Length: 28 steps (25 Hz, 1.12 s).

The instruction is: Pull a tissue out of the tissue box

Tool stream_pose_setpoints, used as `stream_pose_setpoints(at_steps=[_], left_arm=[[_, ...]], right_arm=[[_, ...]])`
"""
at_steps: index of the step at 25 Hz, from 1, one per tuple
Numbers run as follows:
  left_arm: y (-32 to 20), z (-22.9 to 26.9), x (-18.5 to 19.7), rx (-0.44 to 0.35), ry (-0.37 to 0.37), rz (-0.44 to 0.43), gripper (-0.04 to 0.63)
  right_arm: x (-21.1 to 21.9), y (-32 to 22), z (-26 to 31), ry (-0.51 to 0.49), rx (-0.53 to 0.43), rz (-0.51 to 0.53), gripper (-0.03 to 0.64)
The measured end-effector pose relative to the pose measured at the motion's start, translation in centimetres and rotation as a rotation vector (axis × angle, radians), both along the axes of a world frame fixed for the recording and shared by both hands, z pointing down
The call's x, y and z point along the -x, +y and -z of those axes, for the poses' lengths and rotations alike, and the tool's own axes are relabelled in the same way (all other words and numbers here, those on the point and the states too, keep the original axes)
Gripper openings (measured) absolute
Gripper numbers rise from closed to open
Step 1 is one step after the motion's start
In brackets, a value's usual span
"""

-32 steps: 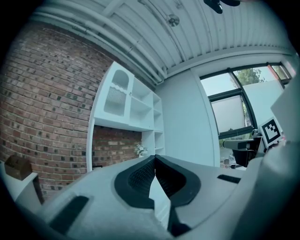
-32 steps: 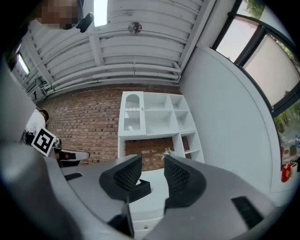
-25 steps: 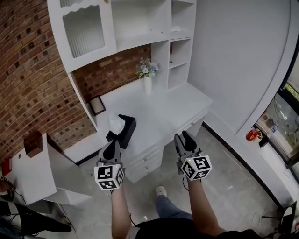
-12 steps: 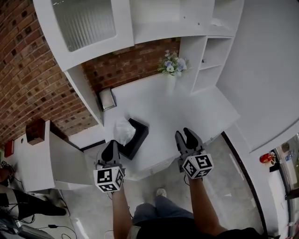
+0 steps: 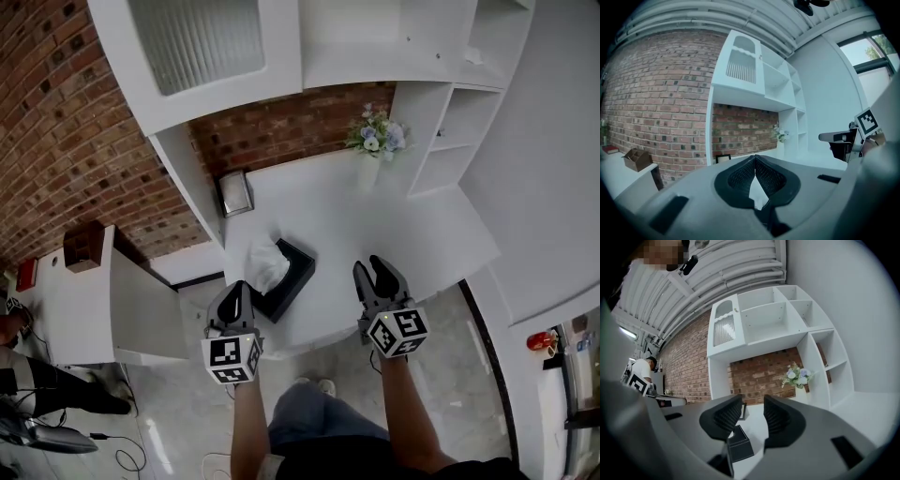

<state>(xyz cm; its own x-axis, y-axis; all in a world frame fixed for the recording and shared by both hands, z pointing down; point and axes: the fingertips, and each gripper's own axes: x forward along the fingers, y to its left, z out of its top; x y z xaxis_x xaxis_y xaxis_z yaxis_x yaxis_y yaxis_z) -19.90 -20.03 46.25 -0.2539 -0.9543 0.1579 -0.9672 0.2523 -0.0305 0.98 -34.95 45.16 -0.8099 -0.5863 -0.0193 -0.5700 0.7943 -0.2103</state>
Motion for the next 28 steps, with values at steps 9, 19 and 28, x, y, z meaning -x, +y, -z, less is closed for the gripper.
stream_pose_setpoints(at_steps=[9, 19, 28], left_arm=[[-2.8, -0.3, 1.7, -0.004, 0.020, 0.000, 0.008], [-3.3, -1.8, 5.0, 0.013, 0.060, 0.027, 0.008], [-2.6, -3.0, 7.8, 0.024, 0.092, 0.083, 0.008]], right_arm=[[6.0, -0.8, 0.0, 0.041, -0.013, 0.097, 0.130], [14.8, -0.5, 0.9, 0.227, -0.175, 0.504, 0.130], [22.6, 2.2, -0.8, 0.613, -0.414, 1.005, 0.134]])
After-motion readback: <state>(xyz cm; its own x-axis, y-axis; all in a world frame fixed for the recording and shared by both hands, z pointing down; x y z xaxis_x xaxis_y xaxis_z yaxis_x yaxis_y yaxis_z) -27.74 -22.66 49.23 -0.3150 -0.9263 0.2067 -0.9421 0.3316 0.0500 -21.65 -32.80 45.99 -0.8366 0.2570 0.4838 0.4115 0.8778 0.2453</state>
